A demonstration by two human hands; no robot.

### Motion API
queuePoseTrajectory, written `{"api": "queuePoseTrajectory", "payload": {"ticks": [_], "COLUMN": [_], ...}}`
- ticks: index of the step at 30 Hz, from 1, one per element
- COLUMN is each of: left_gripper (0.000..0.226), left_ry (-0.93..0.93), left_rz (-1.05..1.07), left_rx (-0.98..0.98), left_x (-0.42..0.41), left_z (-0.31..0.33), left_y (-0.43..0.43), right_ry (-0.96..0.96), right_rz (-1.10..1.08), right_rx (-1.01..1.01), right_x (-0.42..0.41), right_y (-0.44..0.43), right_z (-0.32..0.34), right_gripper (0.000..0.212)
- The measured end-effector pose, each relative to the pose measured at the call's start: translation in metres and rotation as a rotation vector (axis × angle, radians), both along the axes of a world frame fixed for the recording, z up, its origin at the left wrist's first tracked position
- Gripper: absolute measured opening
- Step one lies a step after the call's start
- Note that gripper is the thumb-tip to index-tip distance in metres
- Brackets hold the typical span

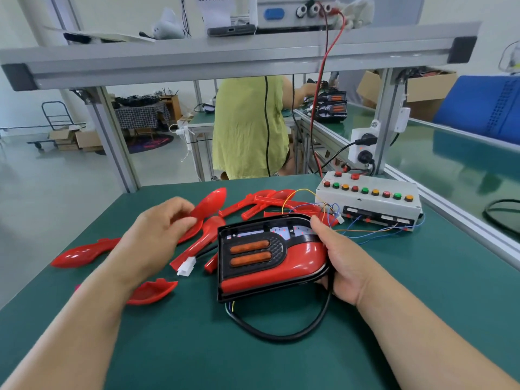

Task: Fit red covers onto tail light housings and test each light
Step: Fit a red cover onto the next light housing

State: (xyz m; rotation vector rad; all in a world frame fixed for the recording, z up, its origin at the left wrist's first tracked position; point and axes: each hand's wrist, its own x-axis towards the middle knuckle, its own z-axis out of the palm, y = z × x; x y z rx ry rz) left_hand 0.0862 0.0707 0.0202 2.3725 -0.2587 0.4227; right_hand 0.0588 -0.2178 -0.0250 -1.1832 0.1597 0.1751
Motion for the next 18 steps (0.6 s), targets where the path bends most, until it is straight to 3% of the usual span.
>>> {"api": "queuePoseTrajectory", "payload": {"ticks": [3, 8, 12, 18], "left_gripper": [0.035, 0.045, 0.030, 0.014], "left_ry": [-0.011, -0.048, -0.010, -0.301], "left_rz": [-0.226, -0.382, -0.410, -0.382], "left_rx": [-0.167, -0.165, -0.071, 0.165], "left_x": [-0.013, -0.017, -0.023, -0.024], "left_z": [-0.001, 0.011, 0.013, 0.013], "left_y": [-0.037, -0.063, -0.079, -0.082], "right_ry": [-0.004, -0.036, -0.041, -0.098], "right_rz": [-0.006, 0.039, 0.098, 0.141], "right_rx": [0.012, -0.055, -0.095, -0.054], "right_x": [-0.001, -0.005, -0.007, -0.009], "right_y": [0.003, 0.005, 0.009, 0.012], "right_z": [0.002, 0.005, 0.006, 0.005], "right_gripper": [0.053, 0.052, 0.058, 0.066]}}
